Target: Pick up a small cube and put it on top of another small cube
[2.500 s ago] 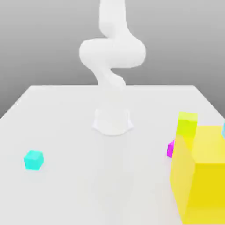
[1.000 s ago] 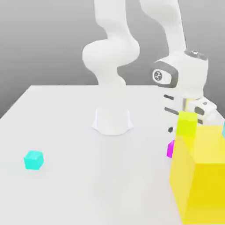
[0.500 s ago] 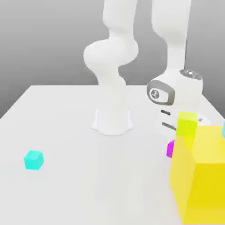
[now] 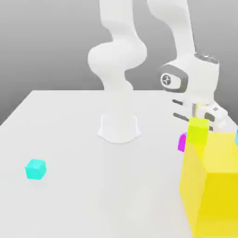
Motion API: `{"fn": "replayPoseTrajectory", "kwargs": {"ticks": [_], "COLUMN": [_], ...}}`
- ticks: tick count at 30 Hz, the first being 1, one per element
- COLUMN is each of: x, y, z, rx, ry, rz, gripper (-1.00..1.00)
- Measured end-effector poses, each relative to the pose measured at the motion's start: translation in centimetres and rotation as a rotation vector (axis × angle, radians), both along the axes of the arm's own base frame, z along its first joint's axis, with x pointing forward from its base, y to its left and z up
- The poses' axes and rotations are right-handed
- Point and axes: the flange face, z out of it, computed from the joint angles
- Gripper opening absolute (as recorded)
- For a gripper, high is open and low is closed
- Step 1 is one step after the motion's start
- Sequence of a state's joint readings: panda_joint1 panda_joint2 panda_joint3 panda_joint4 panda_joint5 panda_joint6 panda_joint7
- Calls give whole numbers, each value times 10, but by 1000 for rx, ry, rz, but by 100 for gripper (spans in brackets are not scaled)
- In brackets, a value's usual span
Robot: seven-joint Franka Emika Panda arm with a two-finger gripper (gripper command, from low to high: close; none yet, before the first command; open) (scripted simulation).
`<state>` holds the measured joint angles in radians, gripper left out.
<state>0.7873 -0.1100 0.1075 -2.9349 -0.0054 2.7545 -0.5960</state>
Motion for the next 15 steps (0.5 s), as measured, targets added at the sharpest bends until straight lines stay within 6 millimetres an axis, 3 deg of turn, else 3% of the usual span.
{"fn": "replayPoseTrajectory", "kwargs": {"ticks": [12, 15], "x": [26, 73], "y": [35, 25], "z": [65, 124], "rx": [-219, -158], "ry": [39, 22], "rz": [-367, -475], "gripper": [-100, -100]}}
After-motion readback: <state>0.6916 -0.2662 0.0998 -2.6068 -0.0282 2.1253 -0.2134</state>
